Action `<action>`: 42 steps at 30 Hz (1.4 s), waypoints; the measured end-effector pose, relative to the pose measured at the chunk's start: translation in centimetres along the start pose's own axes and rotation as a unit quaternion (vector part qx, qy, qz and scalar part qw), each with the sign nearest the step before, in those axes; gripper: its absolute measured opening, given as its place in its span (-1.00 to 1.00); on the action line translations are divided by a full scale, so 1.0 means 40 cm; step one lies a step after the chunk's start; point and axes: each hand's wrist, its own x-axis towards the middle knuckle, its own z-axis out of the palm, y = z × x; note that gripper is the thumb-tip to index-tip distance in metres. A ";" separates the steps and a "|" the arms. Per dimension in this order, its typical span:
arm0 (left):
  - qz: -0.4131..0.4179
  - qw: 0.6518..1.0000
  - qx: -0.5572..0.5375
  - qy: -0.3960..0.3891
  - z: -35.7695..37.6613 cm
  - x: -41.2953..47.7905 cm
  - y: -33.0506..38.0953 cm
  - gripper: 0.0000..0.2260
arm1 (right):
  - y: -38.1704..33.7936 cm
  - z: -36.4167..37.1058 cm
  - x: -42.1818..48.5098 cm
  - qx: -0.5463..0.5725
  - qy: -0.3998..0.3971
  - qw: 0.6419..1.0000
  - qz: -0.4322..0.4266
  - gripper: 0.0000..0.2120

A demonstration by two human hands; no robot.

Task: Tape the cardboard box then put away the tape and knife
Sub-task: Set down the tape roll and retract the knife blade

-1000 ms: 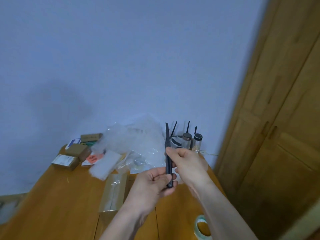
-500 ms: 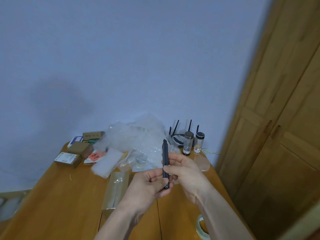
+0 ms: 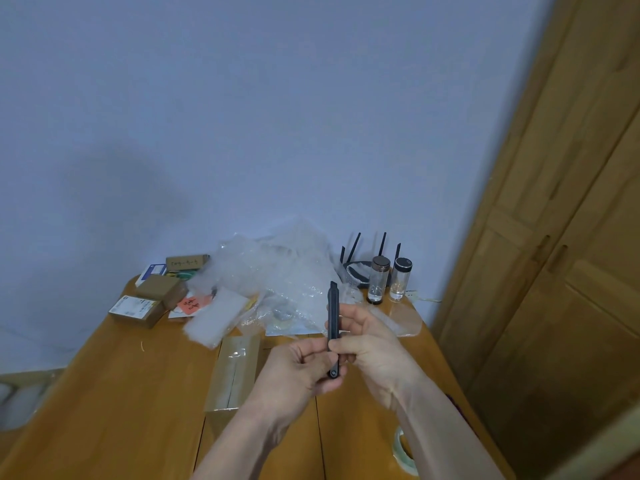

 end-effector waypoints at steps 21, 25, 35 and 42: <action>-0.187 0.971 0.120 0.091 0.049 0.101 -0.446 -0.83 | 0.436 -0.140 -0.011 -0.319 0.166 0.924 0.132 -0.72; -0.211 0.959 0.153 0.114 0.054 0.115 -0.531 -0.83 | 0.518 -0.164 -0.001 -0.364 0.167 0.905 0.145 -0.69; -0.222 0.916 0.306 0.137 0.076 0.149 -0.679 -0.84 | 0.643 -0.212 0.010 -0.428 0.152 0.872 0.183 -0.87; -0.255 0.895 0.344 0.127 0.078 0.168 -0.789 -0.86 | 0.741 -0.239 0.009 -0.483 0.147 0.836 0.216 -0.82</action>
